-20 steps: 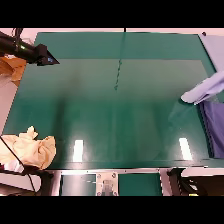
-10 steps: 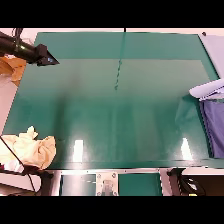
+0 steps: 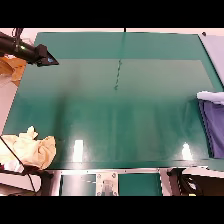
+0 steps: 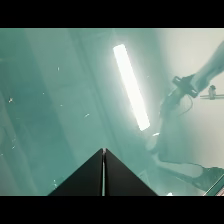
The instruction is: Fold the shirts.
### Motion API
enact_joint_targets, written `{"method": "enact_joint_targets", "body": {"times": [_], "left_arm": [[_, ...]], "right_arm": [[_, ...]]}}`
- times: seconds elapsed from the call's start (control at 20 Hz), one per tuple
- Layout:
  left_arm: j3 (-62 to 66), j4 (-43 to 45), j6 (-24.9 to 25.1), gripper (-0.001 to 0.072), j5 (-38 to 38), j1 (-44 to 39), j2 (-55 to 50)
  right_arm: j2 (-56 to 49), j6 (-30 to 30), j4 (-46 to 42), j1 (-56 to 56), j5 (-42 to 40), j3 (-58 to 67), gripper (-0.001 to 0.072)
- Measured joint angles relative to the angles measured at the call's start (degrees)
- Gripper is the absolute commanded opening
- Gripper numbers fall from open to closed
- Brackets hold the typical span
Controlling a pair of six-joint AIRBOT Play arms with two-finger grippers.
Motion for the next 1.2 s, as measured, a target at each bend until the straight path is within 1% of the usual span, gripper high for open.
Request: {"method": "enact_joint_targets", "body": {"times": [0.25,0.3,0.35,0.4,0.45,0.55,0.7,0.75,0.8,0.85,0.9,1.05,1.2], "left_arm": [[0.0,0.0,0.0,0.0023,-0.8,0.0,0.0],[0.0,0.0,0.0,0.0023,-1.1,0.0,0.0],[0.0,0.0,0.0,0.0023,-1.3,0.0,0.0],[0.0,0.0,0.0,0.0023,-1.5,0.0,0.0],[0.0,0.0,0.0,0.0023,-1.6,0.0,0.0],[0.0,0.0,0.1,0.0023,-1.7,0.0,0.0],[0.0,-0.2,0.0,0.0022,-1.9,0.0,0.0],[0.0,-0.5,-0.2,0.0021,-1.9,0.0,0.2],[0.0,-0.9,-0.6,0.0021,-1.7,0.0,0.7],[0.0,-1.2,-0.8,0.0021,-1.1,0.0,1.4],[0.0,-1.4,-1.2,0.0020,-0.6,0.0,2.3],[-1.6,0.6,-3.3,0.0020,0.0,0.0,6.4],[-8.7,3.7,-5.1,0.0021,0.5,0.0,13.4]], "right_arm": [[4.6,0.3,-9.4,-2.5,1.8,-14.4,0.0026],[5.0,0.2,-11.5,-2.7,1.8,-17.5,0.0059],[5.3,-0.1,-14.1,-2.8,1.7,-20.8,0.0292],[5.5,-0.3,-16.4,-3.0,1.4,-23.8,0.0605],[5.6,-0.5,-18.8,-3.1,0.6,-26.9,0.0642],[5.6,-0.7,-22.3,-3.1,-0.4,-31.4,0.0642],[5.5,-0.9,-23.5,-1.8,-1.4,-33.2,0.0638],[5.4,-1.0,-22.5,-0.5,-1.7,-32.5,0.0596],[5.4,-1.2,-21.2,1.2,-2.1,-31.6,0.0382],[5.4,-1.7,-19.4,3.6,-2.6,-30.3,0.0082],[5.4,-2.4,-17.7,6.3,-3.0,-29.2,0.0029],[5.5,-4.0,-12.8,16.6,-4.7,-27.1,0.0023],[6.2,-6.3,-9.7,27.7,-5.9,-27.2,0.0023]]}}
